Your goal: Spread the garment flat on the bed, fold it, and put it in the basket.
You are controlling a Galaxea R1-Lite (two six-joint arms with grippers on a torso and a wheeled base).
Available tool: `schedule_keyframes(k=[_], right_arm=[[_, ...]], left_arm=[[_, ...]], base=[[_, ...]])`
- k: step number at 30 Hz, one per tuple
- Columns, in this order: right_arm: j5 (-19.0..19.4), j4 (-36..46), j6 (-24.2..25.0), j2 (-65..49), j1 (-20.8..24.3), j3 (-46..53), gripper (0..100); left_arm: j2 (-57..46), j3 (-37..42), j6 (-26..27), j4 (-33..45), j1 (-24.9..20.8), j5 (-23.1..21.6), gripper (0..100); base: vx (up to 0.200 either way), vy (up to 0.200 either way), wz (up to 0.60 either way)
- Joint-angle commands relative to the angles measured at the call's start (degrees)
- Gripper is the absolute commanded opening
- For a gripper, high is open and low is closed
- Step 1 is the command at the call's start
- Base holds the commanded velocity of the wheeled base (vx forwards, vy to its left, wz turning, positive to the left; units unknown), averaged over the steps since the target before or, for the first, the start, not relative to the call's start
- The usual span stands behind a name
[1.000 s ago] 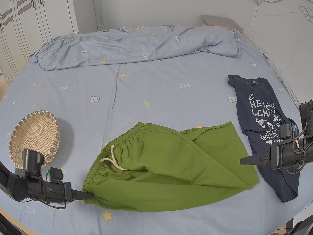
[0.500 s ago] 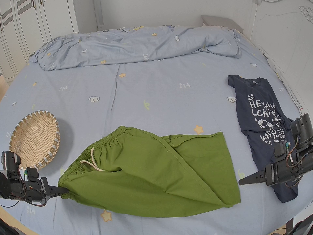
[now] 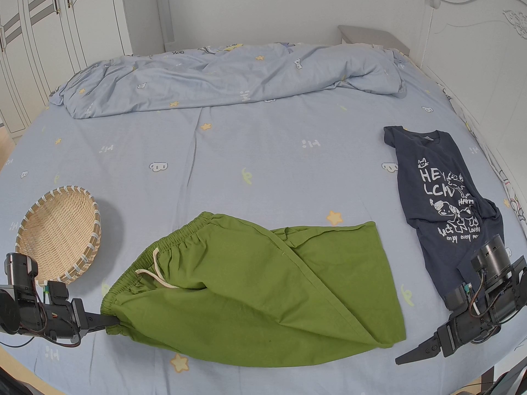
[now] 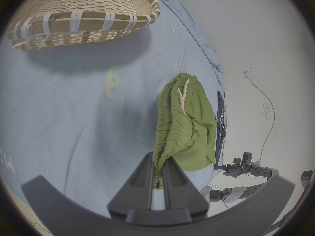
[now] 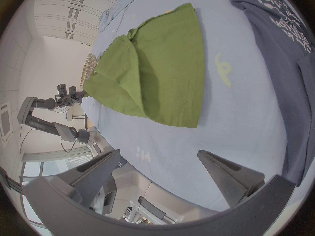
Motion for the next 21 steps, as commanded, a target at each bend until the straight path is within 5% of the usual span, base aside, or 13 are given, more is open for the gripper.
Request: schedule_keyframes(k=[1, 21], right_arm=[[0.21, -4.69, -0.51, 4.02, 1.25, 4.08, 100], [-2.87, -32.90, 0.46, 16.24, 6.09, 9.09, 100]], left_arm=[[0.16, -0.02, -0.04, -0.08, -0.51, -0.02, 0], [0.34, -0.19, -0.04, -0.08, -0.43, -0.11, 0]], base=[[0.000, 0.000, 0.00], [0.000, 0.000, 0.00]])
